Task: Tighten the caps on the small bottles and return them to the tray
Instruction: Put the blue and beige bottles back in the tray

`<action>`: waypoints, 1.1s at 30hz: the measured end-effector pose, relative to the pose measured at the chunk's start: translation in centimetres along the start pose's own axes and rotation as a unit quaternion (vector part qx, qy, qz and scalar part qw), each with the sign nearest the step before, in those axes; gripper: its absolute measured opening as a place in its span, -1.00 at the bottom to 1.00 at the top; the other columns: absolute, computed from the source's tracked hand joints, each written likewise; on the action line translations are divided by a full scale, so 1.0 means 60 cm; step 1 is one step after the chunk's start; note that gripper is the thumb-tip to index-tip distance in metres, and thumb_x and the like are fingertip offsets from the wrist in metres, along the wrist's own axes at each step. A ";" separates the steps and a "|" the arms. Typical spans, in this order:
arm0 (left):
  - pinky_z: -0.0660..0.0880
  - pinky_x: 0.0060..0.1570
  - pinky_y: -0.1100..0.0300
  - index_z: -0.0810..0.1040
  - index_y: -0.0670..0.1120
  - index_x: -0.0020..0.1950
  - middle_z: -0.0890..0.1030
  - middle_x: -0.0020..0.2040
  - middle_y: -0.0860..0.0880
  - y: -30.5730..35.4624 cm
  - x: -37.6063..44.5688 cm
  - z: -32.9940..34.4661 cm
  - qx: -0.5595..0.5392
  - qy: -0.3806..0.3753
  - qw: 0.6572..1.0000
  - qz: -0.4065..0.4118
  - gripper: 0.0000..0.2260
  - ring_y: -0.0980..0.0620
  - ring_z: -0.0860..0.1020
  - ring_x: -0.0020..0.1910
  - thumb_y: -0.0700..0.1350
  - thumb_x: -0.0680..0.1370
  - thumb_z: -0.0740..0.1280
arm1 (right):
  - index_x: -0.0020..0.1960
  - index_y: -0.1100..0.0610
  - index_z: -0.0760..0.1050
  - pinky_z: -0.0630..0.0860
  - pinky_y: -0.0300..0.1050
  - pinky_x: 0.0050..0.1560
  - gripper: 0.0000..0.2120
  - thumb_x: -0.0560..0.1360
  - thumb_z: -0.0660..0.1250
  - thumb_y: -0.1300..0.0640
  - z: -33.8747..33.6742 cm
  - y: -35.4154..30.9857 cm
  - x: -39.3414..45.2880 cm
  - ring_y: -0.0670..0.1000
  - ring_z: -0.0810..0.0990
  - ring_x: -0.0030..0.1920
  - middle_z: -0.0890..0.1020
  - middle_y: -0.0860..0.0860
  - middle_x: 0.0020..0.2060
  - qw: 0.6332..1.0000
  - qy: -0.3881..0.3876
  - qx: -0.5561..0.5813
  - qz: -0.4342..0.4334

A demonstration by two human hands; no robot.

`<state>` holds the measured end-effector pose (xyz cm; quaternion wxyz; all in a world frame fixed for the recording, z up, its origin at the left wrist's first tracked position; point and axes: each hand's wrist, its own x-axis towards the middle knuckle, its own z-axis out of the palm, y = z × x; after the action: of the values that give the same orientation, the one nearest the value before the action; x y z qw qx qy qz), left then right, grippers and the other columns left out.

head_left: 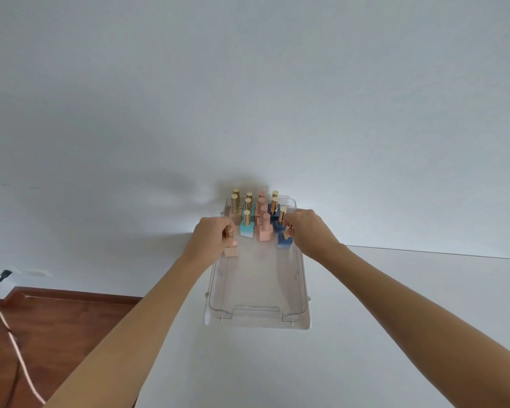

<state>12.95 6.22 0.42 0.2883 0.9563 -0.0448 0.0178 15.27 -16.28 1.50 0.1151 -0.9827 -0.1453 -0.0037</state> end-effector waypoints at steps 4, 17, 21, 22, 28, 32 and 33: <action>0.46 -0.16 0.17 0.61 -0.14 0.02 0.64 -0.09 -0.11 -0.001 0.037 -0.001 0.023 0.008 1.000 -0.008 -0.79 -0.06 0.56 -0.16 -0.17 0.43 0.51 | -0.03 0.26 0.54 0.38 -0.06 -0.31 -0.86 0.49 0.25 0.39 0.005 0.007 0.016 0.16 0.53 -0.22 0.59 0.18 -0.12 1.000 0.015 -0.001 -0.002; 0.54 -0.07 0.09 0.58 -0.19 0.11 0.65 0.03 -0.17 0.006 0.098 0.005 0.082 0.022 0.996 0.017 -0.79 -0.14 0.62 -0.04 -0.25 0.49 0.44 | 0.06 0.20 0.50 0.58 0.07 -0.19 -0.82 0.51 0.27 0.38 0.039 0.012 0.051 0.20 0.58 -0.19 0.61 0.16 -0.13 0.995 0.062 0.072 -0.021; 0.53 -0.18 0.15 0.50 -0.14 0.08 0.54 0.06 -0.12 -0.002 0.101 0.013 0.097 0.077 0.989 0.077 -0.65 -0.08 0.56 -0.01 -0.23 0.37 0.54 | 0.17 0.10 0.35 0.53 0.02 -0.06 -0.56 0.40 0.47 0.09 0.053 0.012 0.039 0.13 0.53 -0.05 0.61 0.05 -0.06 0.992 0.113 0.061 0.019; 0.53 -0.21 0.15 0.46 -0.11 0.07 0.48 0.07 -0.12 -0.005 0.099 0.018 0.116 0.099 0.983 0.099 -0.54 -0.07 0.52 0.00 -0.18 0.28 0.59 | 0.21 0.09 0.34 0.46 0.00 0.01 -0.45 0.35 0.51 -0.03 0.056 0.016 0.035 0.12 0.50 0.02 0.60 0.02 0.00 0.991 0.124 0.022 0.037; 0.28 0.41 -0.20 0.20 0.01 0.52 0.06 0.56 -0.25 -0.009 0.108 0.048 0.232 0.060 0.959 0.150 0.02 -0.29 0.08 0.53 0.15 0.16 0.61 | 0.13 0.08 0.51 0.23 0.05 0.14 -0.40 0.29 0.43 -0.32 0.065 0.009 0.046 0.17 0.38 0.15 0.55 0.04 0.08 0.983 0.070 -0.137 0.102; 0.25 0.41 -0.23 0.17 0.08 0.53 0.03 0.59 -0.16 -0.006 0.119 0.061 0.263 0.030 0.956 0.123 -0.01 -0.28 0.05 0.55 0.19 0.21 0.59 | -0.04 0.10 0.57 0.19 0.09 0.16 -0.45 0.25 0.42 -0.34 0.068 -0.012 0.063 0.18 0.35 0.14 0.55 0.04 -0.02 0.980 0.051 -0.144 0.126; 0.27 0.40 -0.22 0.21 0.08 0.51 0.07 0.58 -0.16 -0.006 0.121 0.064 0.260 0.034 0.958 0.119 -0.05 -0.29 0.09 0.54 0.17 0.22 0.59 | -0.07 0.09 0.56 0.17 0.09 0.16 -0.46 0.26 0.41 -0.36 0.070 -0.014 0.065 0.18 0.35 0.13 0.56 0.03 -0.04 0.980 0.046 -0.143 0.131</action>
<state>20.22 3.88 -2.55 0.0269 0.9848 -0.1426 0.0956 18.68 -13.44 -2.24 -0.0202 -0.9983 -0.0074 -0.0541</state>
